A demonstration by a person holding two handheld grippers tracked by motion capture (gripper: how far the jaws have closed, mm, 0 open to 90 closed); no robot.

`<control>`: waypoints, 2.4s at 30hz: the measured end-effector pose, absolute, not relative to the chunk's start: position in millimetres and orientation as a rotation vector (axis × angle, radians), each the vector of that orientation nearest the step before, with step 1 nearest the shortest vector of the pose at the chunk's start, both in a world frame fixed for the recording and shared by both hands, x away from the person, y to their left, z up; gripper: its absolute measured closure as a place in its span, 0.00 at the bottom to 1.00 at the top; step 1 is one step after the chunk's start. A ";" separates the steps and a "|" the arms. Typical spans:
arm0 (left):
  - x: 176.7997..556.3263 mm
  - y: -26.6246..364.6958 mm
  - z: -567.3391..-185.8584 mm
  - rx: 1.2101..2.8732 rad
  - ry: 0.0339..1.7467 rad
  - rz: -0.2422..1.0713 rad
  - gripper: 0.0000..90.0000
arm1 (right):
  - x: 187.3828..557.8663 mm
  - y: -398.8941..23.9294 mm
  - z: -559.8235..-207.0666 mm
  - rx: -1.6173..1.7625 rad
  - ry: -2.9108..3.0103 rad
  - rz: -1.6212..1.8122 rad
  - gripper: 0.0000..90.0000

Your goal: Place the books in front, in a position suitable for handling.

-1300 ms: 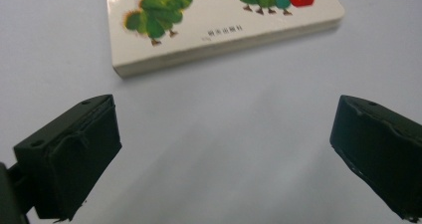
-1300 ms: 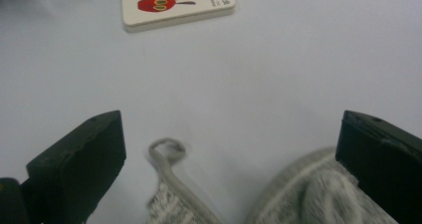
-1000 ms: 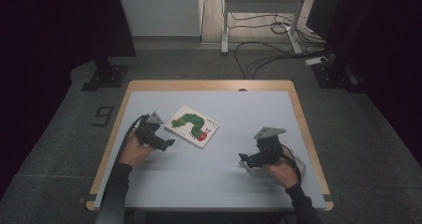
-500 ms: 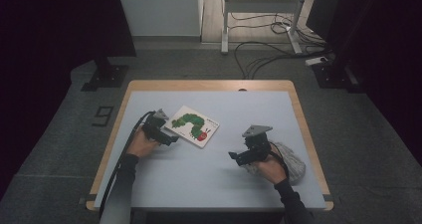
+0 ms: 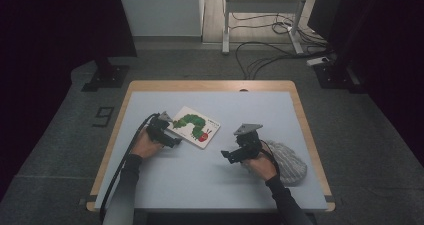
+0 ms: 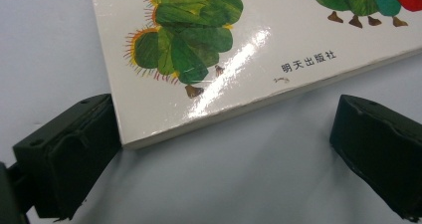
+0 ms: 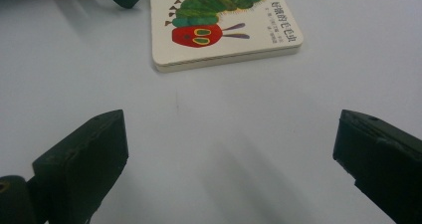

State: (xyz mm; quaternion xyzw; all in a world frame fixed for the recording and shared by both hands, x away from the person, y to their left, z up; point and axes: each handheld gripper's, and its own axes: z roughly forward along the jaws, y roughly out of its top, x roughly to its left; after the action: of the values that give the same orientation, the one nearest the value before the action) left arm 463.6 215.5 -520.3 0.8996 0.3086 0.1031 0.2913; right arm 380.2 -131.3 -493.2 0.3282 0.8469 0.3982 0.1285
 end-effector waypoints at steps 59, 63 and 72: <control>409.1 169.8 -523.1 2.358 0.697 0.156 0.00 | 417.5 -108.8 -529.9 0.954 2.552 1.064 0.01; 399.9 170.7 -523.0 2.361 0.693 0.157 0.00 | 410.2 -108.8 -528.8 0.955 2.568 1.066 0.01; 375.5 173.4 -523.9 2.354 0.684 0.157 0.00 | 391.8 -107.9 -527.9 0.928 2.591 1.059 0.01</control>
State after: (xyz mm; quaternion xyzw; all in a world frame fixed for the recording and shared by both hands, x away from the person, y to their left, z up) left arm 375.5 173.4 -523.9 0.9026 0.2624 0.0602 0.3358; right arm 391.8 -107.9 -527.9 0.3131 0.8746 0.3575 0.0961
